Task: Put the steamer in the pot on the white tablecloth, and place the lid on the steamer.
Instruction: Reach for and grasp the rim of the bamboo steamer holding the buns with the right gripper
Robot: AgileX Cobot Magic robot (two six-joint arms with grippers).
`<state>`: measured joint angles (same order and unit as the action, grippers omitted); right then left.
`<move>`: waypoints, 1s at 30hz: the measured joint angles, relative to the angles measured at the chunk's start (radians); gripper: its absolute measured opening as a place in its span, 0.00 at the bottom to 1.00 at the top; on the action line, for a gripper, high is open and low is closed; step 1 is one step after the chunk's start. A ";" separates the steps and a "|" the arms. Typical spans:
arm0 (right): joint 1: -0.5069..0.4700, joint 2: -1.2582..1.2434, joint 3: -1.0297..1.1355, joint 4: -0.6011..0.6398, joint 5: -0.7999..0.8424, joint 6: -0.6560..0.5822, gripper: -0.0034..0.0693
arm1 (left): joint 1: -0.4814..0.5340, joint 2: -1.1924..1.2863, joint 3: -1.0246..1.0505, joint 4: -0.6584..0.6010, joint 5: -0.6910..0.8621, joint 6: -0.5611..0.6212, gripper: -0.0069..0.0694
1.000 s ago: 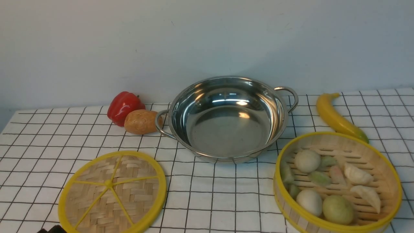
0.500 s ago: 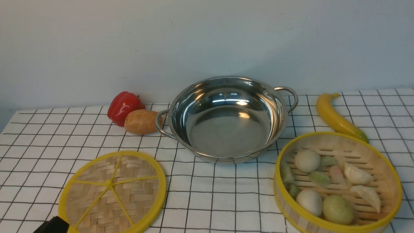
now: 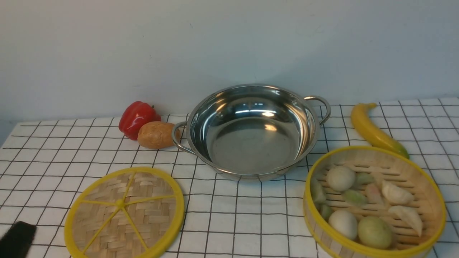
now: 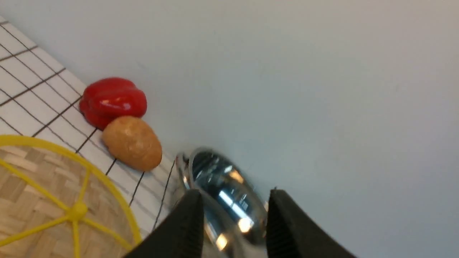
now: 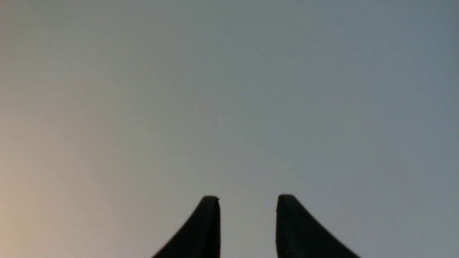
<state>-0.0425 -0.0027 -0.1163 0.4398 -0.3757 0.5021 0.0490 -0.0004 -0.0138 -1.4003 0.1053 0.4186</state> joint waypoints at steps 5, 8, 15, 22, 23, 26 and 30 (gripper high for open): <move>0.000 0.103 -0.199 -0.383 0.198 -0.056 0.38 | 0.000 -0.001 -0.099 -0.139 -0.153 0.092 0.41; 0.000 0.248 -0.316 -0.505 0.531 -0.017 0.38 | 0.000 -0.001 -0.147 -0.067 -0.183 0.253 0.41; 0.000 0.684 -0.514 -0.524 1.133 -0.016 0.38 | 0.000 0.060 -0.179 0.123 -0.073 0.561 0.41; 0.000 1.060 -0.647 -0.406 1.302 -0.209 0.38 | 0.000 0.441 -0.191 0.146 0.073 0.585 0.41; 0.000 1.106 -0.664 -0.385 1.305 -0.237 0.38 | 0.000 0.516 -0.204 0.150 0.092 0.586 0.41; 0.000 1.226 -0.713 -0.334 1.305 -0.305 0.38 | 0.000 0.784 -0.277 0.168 0.170 0.586 0.40; 0.000 1.315 -0.747 -0.315 1.289 -0.345 0.38 | 0.000 0.997 -0.367 0.215 0.259 0.586 0.35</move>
<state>-0.0425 1.3127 -0.8629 0.1252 0.9135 0.1575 0.0490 0.9962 -0.3812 -1.1850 0.3648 1.0044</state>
